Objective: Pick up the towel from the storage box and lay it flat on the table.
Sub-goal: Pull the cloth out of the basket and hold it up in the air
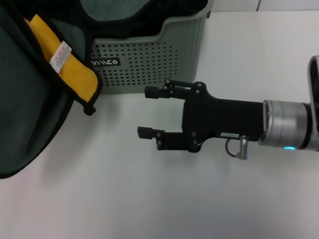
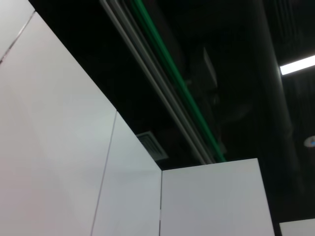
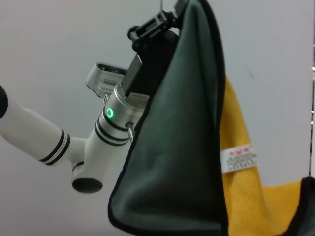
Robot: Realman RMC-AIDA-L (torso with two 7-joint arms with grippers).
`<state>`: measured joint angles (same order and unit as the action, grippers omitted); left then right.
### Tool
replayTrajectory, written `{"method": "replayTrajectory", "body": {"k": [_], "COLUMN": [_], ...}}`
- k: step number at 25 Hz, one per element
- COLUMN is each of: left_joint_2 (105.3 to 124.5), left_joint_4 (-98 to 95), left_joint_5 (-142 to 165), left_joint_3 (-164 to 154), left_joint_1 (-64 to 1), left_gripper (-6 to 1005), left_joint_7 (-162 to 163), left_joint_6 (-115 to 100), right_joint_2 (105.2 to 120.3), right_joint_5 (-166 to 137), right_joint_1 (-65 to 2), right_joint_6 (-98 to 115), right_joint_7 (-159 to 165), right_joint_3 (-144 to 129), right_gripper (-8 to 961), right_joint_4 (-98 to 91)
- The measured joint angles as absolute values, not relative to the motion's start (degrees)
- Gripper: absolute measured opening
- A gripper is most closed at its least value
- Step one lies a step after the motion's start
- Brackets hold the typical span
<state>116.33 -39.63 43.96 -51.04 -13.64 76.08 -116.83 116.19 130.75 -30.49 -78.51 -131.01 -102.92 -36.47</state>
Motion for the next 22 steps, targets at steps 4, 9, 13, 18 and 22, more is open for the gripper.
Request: {"method": "replayTrajectory", "body": {"k": [4, 9, 13, 18, 22], "left_joint_2": [117.20, 117.25, 117.40, 117.58, 117.60], "left_joint_4": [-42.4, -45.3, -46.1, -44.3, -40.3], "left_joint_5": [41.5, 37.4, 35.8, 35.8, 36.2], "left_joint_3": [-53.7, -59.9, -61.6, -61.5, -61.4], "left_joint_1": [-12.1, -10.9, -10.9, -11.5, -11.9], "left_gripper": [9, 9, 9, 9, 9], "left_joint_7": [76.5, 76.6, 76.4, 75.2, 71.2], "left_joint_6": [-117.0, -117.0, -117.0, -116.8, -116.8], "right_joint_2": [116.19, 116.19, 116.19, 116.19, 116.19], "right_joint_5": [134.8, 139.3, 145.3, 147.0, 147.0], "right_joint_1": [-30.6, -30.6, -30.8, -30.8, -27.9], "right_joint_6": [-75.4, -74.5, -71.1, -68.7, -72.1], "right_joint_7": [-133.2, -136.1, -141.2, -142.5, -142.7], "right_joint_3": [-107.3, -111.0, -116.1, -120.1, -119.6], "right_gripper": [730, 730, 729, 729, 729], "right_joint_4": [-37.0, -37.2, -38.4, -41.2, -43.0]}}
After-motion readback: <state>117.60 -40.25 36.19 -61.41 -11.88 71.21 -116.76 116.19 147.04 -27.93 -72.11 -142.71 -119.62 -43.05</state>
